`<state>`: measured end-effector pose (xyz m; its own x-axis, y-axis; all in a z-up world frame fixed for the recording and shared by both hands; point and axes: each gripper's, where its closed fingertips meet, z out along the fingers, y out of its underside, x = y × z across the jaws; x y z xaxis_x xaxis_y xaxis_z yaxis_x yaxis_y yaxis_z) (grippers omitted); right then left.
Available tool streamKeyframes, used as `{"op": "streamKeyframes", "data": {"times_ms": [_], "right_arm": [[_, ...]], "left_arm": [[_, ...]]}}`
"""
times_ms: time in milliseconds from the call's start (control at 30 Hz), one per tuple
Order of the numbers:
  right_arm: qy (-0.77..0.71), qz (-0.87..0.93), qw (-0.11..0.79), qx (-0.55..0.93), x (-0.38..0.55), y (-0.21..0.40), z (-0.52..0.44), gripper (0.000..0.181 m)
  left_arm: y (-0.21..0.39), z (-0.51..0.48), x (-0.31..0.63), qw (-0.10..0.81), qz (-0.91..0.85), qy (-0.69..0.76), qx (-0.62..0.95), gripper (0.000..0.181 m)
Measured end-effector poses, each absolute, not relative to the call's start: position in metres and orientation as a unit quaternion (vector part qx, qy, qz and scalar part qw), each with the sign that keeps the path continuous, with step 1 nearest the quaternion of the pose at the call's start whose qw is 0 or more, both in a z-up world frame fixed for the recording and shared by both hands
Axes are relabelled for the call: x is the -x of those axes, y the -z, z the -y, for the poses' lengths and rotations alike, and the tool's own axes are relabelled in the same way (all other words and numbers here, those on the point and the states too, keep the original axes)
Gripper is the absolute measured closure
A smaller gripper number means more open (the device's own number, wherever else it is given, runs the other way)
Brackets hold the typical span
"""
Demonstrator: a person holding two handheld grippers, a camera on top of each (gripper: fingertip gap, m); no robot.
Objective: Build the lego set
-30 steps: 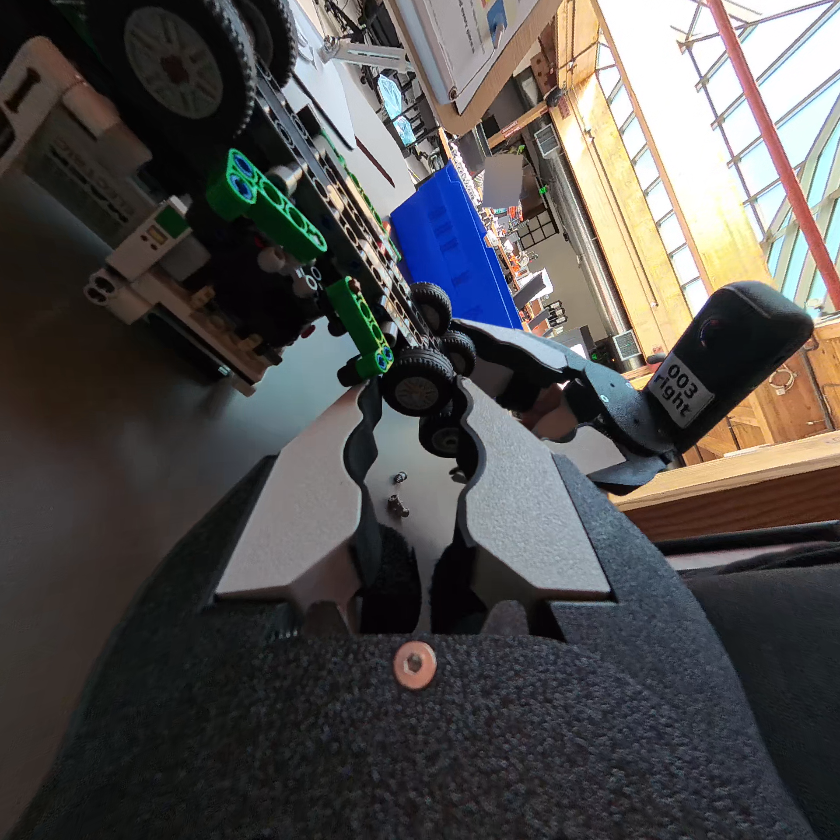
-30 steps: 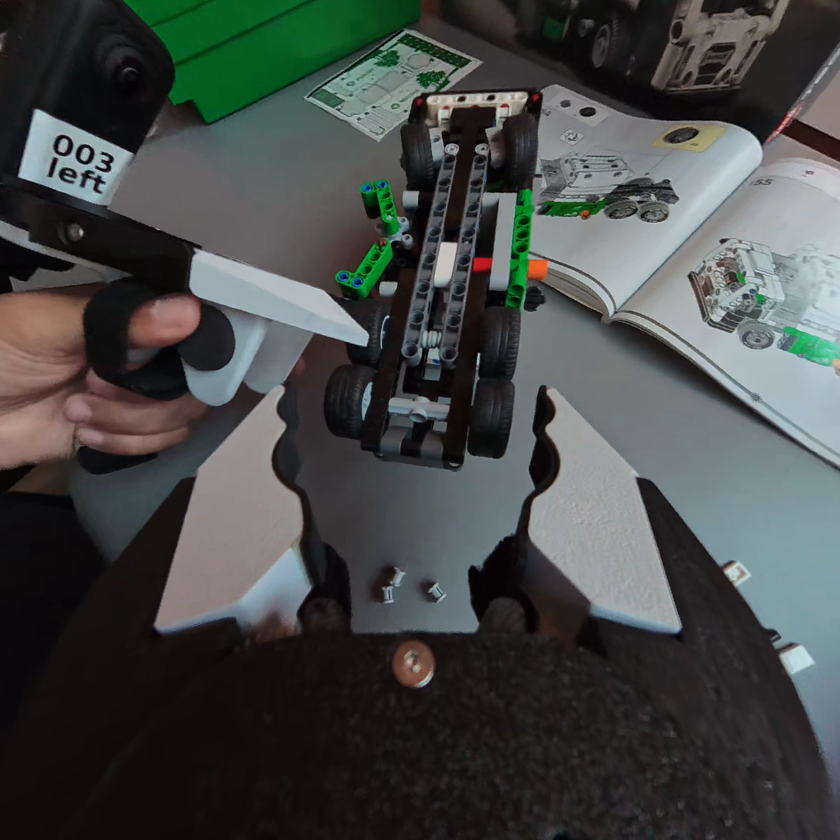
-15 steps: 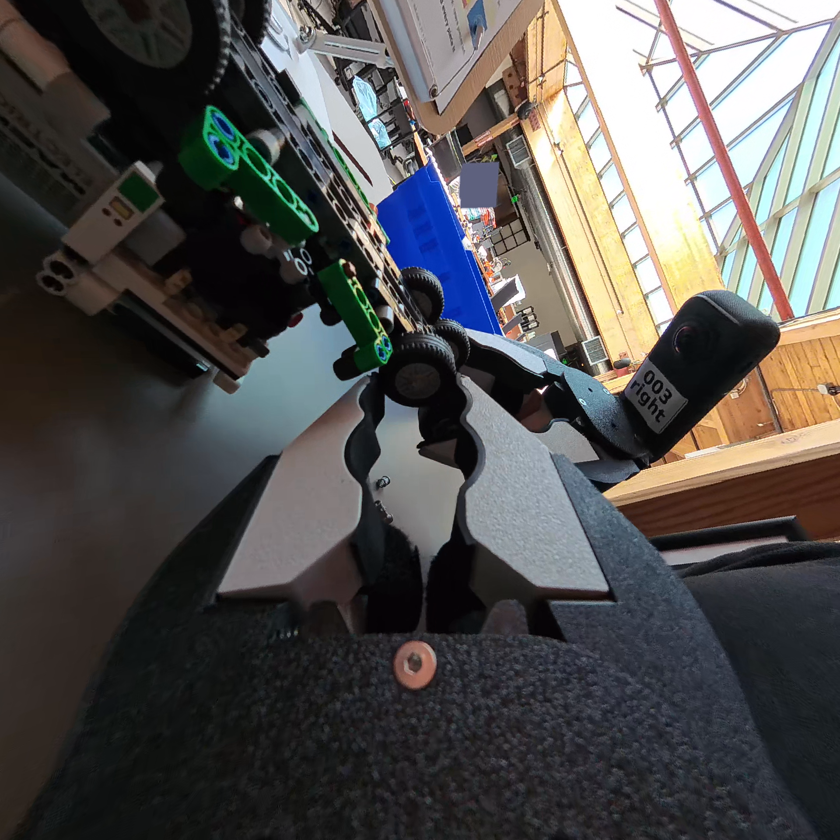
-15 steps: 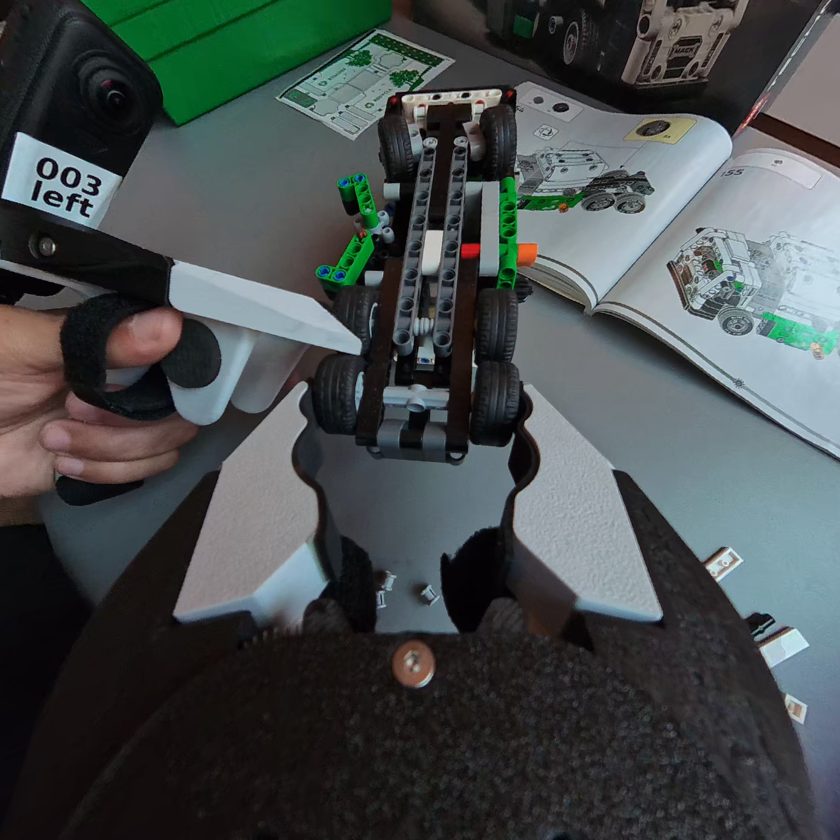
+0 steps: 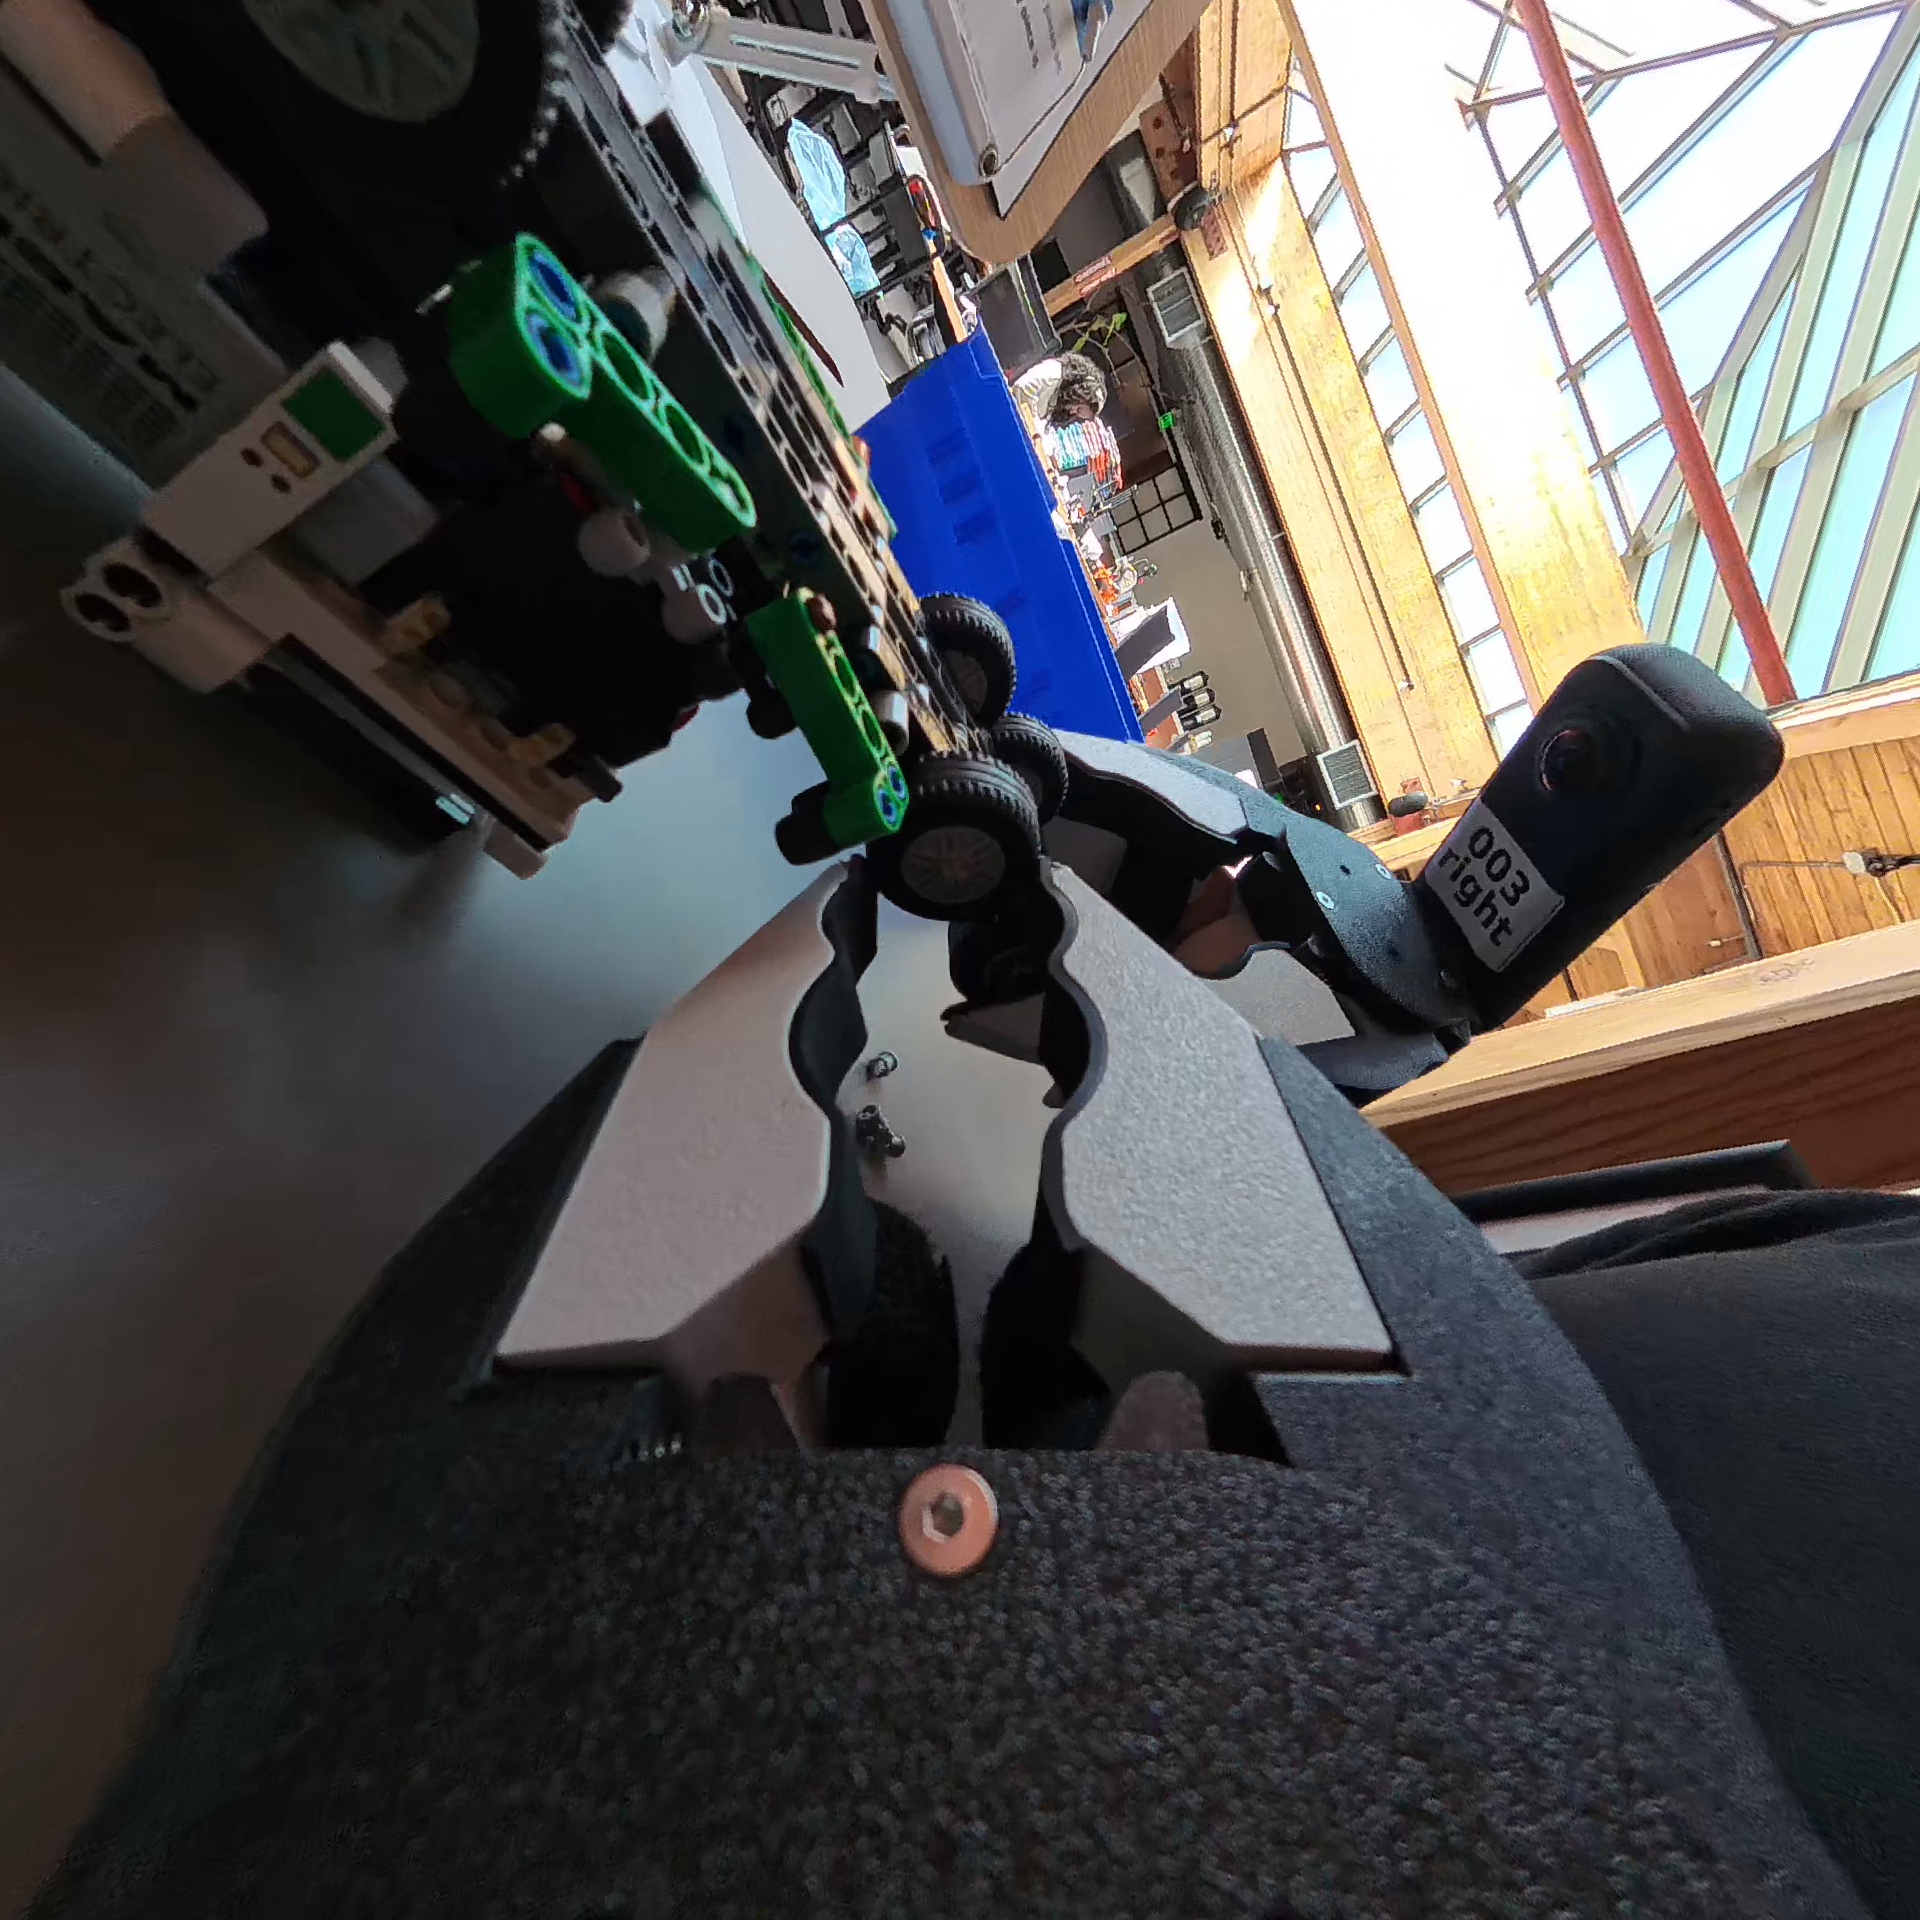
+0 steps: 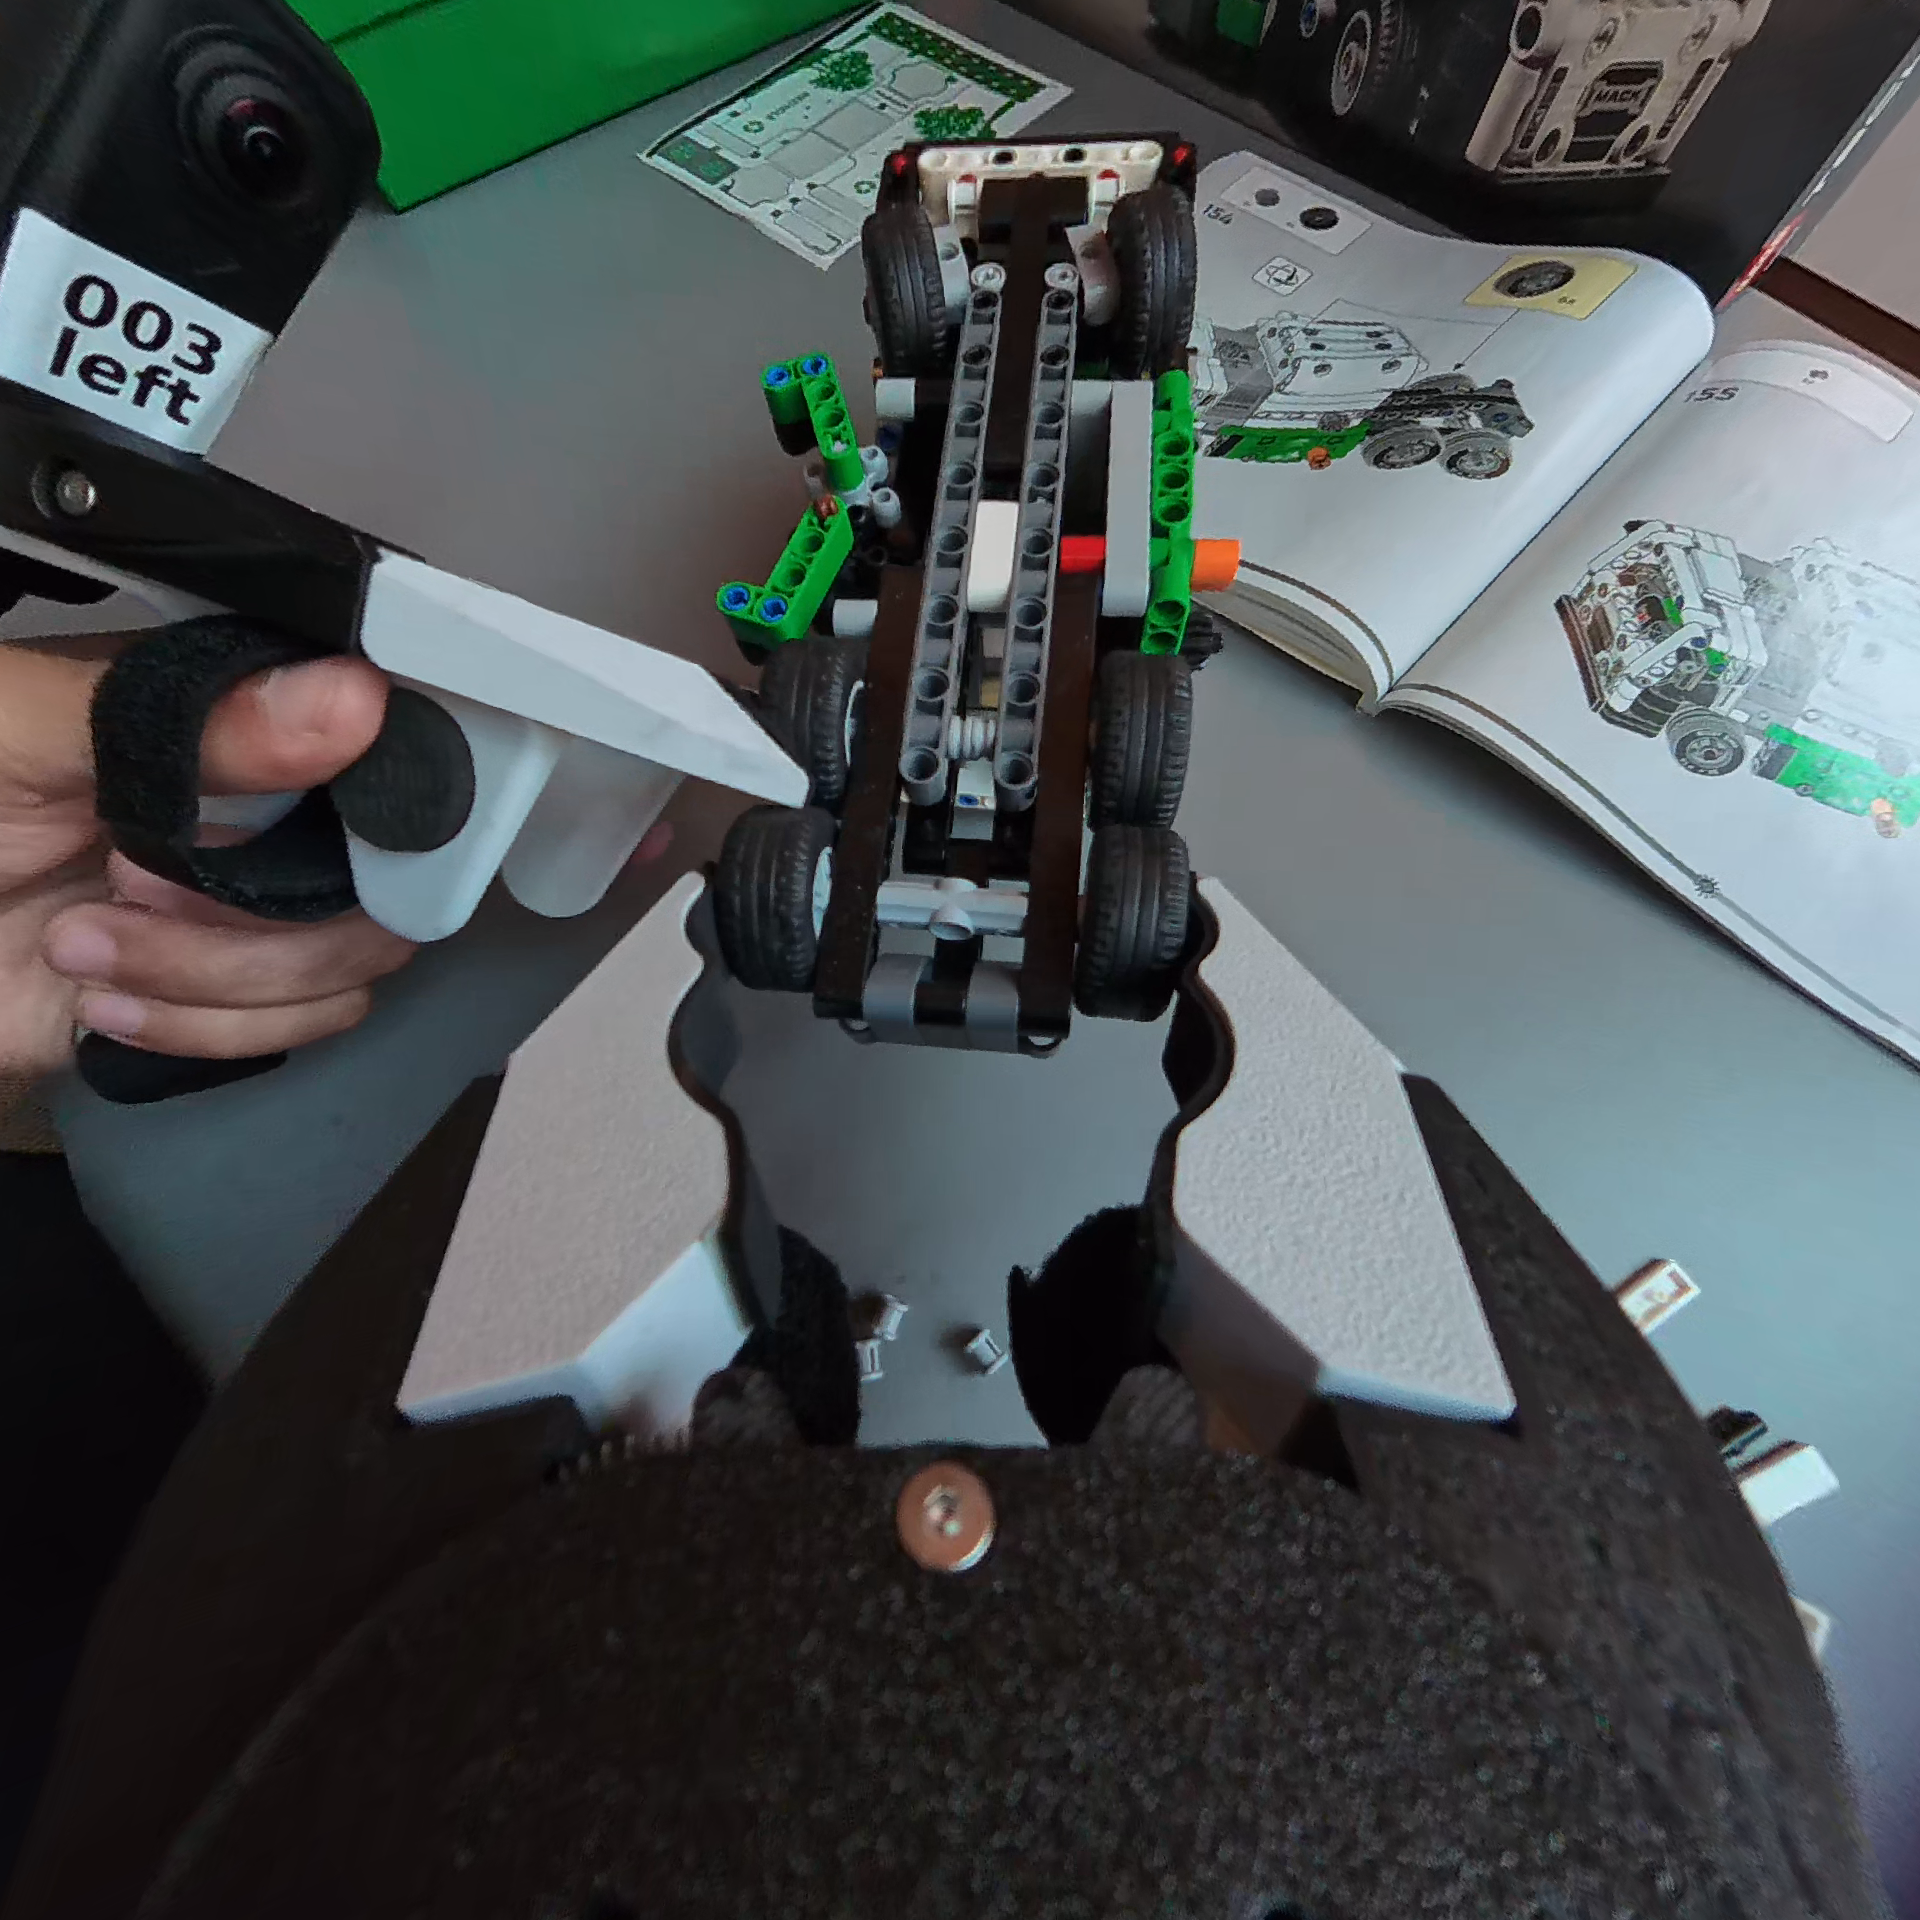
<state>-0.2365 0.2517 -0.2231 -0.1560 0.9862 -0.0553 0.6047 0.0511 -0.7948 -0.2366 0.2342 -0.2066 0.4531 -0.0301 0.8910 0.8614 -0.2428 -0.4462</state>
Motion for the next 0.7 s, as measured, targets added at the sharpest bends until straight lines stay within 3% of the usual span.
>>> {"op": "streamKeyframes", "data": {"times_ms": [200, 700], "right_arm": [[-0.353, 0.67, 0.273, 0.593, 0.239, 0.22, -0.25, 0.097], [-0.359, 0.655, 0.285, 0.601, 0.239, 0.221, -0.245, 0.098]], "left_arm": [[0.199, -0.239, 0.243, 0.556, 0.33, 0.409, 0.644, 0.144], [0.202, -0.231, 0.247, 0.554, 0.35, 0.402, 0.64, 0.152]]}}
